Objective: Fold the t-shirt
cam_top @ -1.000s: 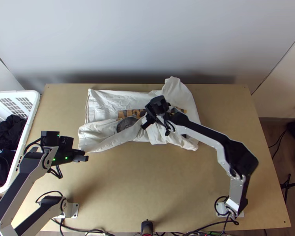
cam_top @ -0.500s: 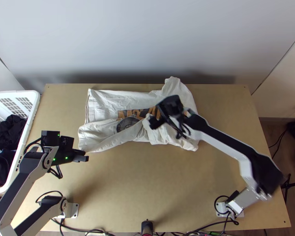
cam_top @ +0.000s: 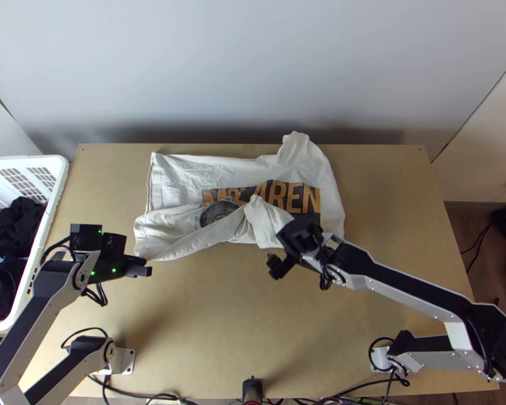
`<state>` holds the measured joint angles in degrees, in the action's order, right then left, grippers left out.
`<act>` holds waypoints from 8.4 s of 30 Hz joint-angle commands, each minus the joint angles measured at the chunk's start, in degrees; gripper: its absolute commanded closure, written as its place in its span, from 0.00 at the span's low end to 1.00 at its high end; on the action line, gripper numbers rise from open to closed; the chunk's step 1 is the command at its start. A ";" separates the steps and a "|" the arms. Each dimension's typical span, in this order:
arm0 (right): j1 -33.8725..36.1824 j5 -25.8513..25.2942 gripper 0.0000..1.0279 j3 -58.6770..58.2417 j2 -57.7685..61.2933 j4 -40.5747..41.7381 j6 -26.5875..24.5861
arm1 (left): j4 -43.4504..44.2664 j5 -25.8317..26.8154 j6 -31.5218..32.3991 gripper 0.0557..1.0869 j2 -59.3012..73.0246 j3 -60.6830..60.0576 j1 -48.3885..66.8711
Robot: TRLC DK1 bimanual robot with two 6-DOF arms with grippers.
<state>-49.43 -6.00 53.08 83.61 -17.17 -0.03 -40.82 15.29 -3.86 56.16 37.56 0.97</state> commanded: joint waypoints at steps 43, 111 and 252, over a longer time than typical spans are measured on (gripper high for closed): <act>-9.46 -8.94 0.10 1.59 12.10 9.26 -8.93 | 1.79 2.99 1.40 0.97 -1.67 -1.88 -0.80; 19.46 -9.03 0.97 11.70 -25.96 -15.70 -8.93 | -6.73 3.43 -2.03 0.97 -1.23 14.82 -6.51; 36.07 7.76 0.98 26.46 -11.72 6.53 -5.50 | 37.13 -10.81 -12.49 0.97 -1.58 23.70 3.25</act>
<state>-13.08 3.03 81.62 63.07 -18.76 -5.13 -9.61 12.64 -13.98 47.75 67.09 -6.61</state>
